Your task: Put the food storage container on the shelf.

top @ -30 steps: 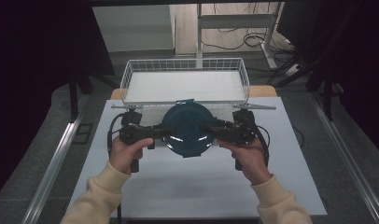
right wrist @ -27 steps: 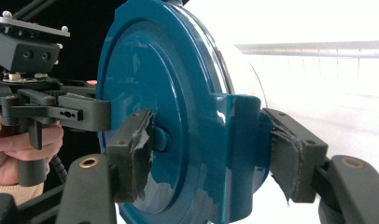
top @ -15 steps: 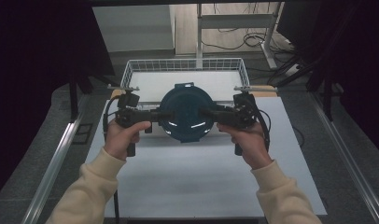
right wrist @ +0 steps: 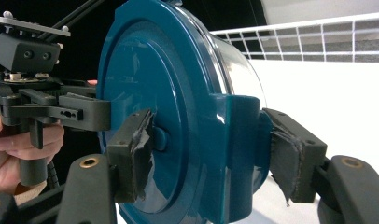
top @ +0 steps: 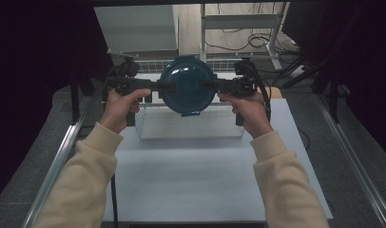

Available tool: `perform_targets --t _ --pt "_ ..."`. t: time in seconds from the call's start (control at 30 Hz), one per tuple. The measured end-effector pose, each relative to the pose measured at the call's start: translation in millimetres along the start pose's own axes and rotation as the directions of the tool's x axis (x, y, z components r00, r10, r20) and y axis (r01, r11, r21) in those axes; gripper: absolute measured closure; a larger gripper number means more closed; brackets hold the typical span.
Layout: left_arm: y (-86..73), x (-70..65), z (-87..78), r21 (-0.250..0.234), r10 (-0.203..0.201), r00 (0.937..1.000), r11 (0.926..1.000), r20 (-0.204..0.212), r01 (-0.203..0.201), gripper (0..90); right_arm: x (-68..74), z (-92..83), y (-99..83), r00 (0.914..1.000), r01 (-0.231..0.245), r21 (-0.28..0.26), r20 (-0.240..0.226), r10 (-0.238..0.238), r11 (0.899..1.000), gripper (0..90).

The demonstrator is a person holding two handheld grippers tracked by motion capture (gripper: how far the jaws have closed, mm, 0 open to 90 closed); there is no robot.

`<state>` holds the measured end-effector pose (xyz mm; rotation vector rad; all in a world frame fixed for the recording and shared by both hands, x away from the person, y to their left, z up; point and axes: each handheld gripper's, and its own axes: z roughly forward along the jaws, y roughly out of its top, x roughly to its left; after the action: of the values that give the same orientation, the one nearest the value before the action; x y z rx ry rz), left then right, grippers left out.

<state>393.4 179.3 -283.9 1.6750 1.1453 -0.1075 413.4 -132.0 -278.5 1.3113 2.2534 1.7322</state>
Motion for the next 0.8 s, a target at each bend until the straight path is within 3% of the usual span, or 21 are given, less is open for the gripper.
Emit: perform_targets --t 0.17,0.33,0.43,0.67,0.7,0.77,0.8 --pt "20.6 11.1 7.4 0.03 -0.008 1.0 0.9995 0.001 0.008 39.6 -12.0 8.6 12.6 0.9998 -0.02 0.009 -0.003 0.02 1.0 36.5" --pt "30.4 22.6 15.7 0.04 -0.016 0.9999 0.9991 0.004 0.016 39.6 -25.1 18.7 19.4 0.9987 -0.052 0.014 0.001 0.052 0.999 36.5" --pt "33.8 37.0 27.2 0.045 -0.049 0.9985 0.9979 0.024 0.047 39.6 -32.1 23.9 21.0 0.9974 -0.071 0.023 0.015 0.071 0.997 36.5" --pt "37.8 53.2 45.7 0.051 -0.097 0.9949 0.9941 0.026 0.096 39.0 -51.8 34.9 21.4 0.9916 -0.126 0.052 0.038 0.124 0.991 36.4" --pt "38.9 54.3 47.6 0.045 -0.11 0.9935 0.9931 0.029 0.108 39.2 -57.1 36.6 22.5 0.988 -0.151 0.035 0.04 0.149 0.988 36.1" --pt "40.9 57.4 50.3 0.042 -0.118 0.9924 0.9923 0.033 0.117 39.1 -58.4 37.2 23.0 0.9875 -0.153 0.031 0.041 0.152 0.988 36.1" --pt "43.2 60.3 53.3 0.036 -0.138 0.9897 0.9899 0.036 0.137 39.2 -64.1 39.3 24.9 0.9815 -0.189 0.031 0.04 0.187 0.982 35.7"
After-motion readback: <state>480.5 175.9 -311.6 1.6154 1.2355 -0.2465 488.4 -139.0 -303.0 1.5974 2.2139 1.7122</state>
